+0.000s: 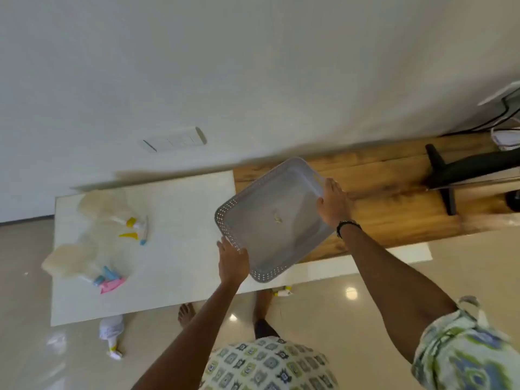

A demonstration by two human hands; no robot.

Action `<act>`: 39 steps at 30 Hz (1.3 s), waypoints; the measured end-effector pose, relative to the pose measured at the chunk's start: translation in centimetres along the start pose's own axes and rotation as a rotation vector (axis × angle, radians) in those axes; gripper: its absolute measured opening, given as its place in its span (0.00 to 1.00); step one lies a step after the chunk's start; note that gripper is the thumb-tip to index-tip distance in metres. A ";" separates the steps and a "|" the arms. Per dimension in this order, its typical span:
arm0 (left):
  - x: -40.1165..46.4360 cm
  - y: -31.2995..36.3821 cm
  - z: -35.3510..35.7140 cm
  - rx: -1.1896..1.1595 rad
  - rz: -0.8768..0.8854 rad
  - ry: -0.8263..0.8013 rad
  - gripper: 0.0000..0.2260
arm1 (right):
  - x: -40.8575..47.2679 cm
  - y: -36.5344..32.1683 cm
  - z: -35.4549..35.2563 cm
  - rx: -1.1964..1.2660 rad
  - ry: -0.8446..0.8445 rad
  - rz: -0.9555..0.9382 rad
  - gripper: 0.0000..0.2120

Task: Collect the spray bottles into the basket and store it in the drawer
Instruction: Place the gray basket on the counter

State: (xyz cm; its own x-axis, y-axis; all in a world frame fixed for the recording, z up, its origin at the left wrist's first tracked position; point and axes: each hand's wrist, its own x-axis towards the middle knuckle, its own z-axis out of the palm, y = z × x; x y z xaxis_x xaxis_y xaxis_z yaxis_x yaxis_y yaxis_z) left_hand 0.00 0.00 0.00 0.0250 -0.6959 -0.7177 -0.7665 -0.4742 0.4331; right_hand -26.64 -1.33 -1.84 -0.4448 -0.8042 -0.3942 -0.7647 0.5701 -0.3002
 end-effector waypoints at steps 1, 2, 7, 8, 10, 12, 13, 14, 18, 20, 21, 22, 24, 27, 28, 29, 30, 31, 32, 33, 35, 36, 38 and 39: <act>0.4 -0.2 0.3 -0.022 -0.058 0.001 0.30 | 0.7 0.2 0.1 0.008 0.001 0.031 0.26; 0.9 -0.5 0.7 -0.055 -0.104 0.004 0.30 | 1.3 0.4 0.1 0.026 -0.004 0.050 0.26; 2.5 -1.8 2.8 -0.198 -0.264 -0.015 0.27 | 4.2 1.6 1.4 0.116 -0.096 0.132 0.21; 2.8 -1.9 3.0 -0.204 -0.260 -0.004 0.25 | 4.7 1.7 1.7 0.158 -0.093 0.159 0.20; 3.4 -2.0 3.4 -0.222 -0.265 0.035 0.20 | 5.4 2.0 2.4 0.223 -0.053 0.204 0.19; 3.8 -1.9 3.4 -0.245 -0.291 0.087 0.17 | 5.8 1.9 2.7 0.275 -0.008 0.223 0.18; 4.0 -1.9 3.2 -0.252 -0.305 0.106 0.16 | 5.7 1.8 2.5 0.291 0.002 0.227 0.16; 4.2 -2.0 3.1 -0.254 -0.318 0.121 0.16 | 5.6 1.7 2.4 0.303 0.010 0.232 0.14; 4.3 -2.6 2.0 -0.220 -0.298 0.139 0.13 | 5.0 1.7 2.2 0.294 0.046 0.214 0.19; 3.9 -3.0 1.1 -0.214 -0.290 0.150 0.12 | 4.0 1.3 2.3 0.293 0.090 0.195 0.15; 3.7 -3.4 0.6 -0.216 -0.289 0.157 0.12 | 3.4 1.0 2.5 0.293 0.114 0.189 0.13; 3.5 -3.9 0.0 -0.219 -0.288 0.166 0.12 | 2.6 0.6 2.6 0.302 0.137 0.183 0.12; 3.1 -5.2 -1.4 -0.222 -0.283 0.186 0.11 | 1.0 -0.4 3.2 0.319 0.167 0.174 0.11; 2.4 -7.6 -4.4 -0.187 -0.276 0.226 0.11 | -2.3 -2.8 4.3 0.327 0.200 0.179 0.10; 2.1 -8.4 -5.6 -0.174 -0.275 0.244 0.11 | -3.6 -3.8 4.7 0.338 0.218 0.190 0.10; 1.7 -9.3 -6.8 -0.167 -0.271 0.261 0.12 | -5.0 -4.9 5.2 0.353 0.235 0.191 0.10; 1.5 -10.3 -8.0 -0.165 -0.266 0.275 0.12 | -6.5 -6.1 5.7 0.372 0.245 0.177 0.10; 1.2 -11.3 -9.2 -0.168 -0.260 0.285 0.12 | -8.0 -7.2 6.3 0.387 0.244 0.164 0.10; 0.9 -12.4 -10.4 -0.168 -0.255 0.294 0.11 | -9.4 -8.3 7.0 0.403 0.234 0.157 0.10; 0.9 -13.7 -11.6 -0.159 -0.252 0.299 0.12 | -10.7 -9.3 7.9 0.421 0.219 0.161 0.11; 1.1 -16.3 -13.8 -0.125 -0.256 0.298 0.13 | -12.7 -11.2 9.9 0.447 0.194 0.194 0.12; 1.3 -17.6 -14.8 -0.108 -0.260 0.292 0.13 | -13.6 -12.1 11.1 0.448 0.183 0.221 0.13; 1.6 -19.9 -16.9 -0.079 -0.256 0.287 0.14 | -15.1 -13.8 13.5 0.450 0.166 0.272 0.12; 1.9 -21.0 -17.9 -0.067 -0.247 0.284 0.14 | -15.7 -14.7 14.7 0.447 0.162 0.293 0.11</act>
State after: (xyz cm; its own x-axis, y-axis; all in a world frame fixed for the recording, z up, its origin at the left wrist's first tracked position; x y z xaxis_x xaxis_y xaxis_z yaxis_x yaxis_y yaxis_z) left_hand 27.61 -1.07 -0.70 0.3882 -0.6733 -0.6293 -0.6714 -0.6744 0.3073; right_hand -1.59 5.39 -3.97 -0.7019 -0.5969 -0.3885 -0.3418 0.7609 -0.5515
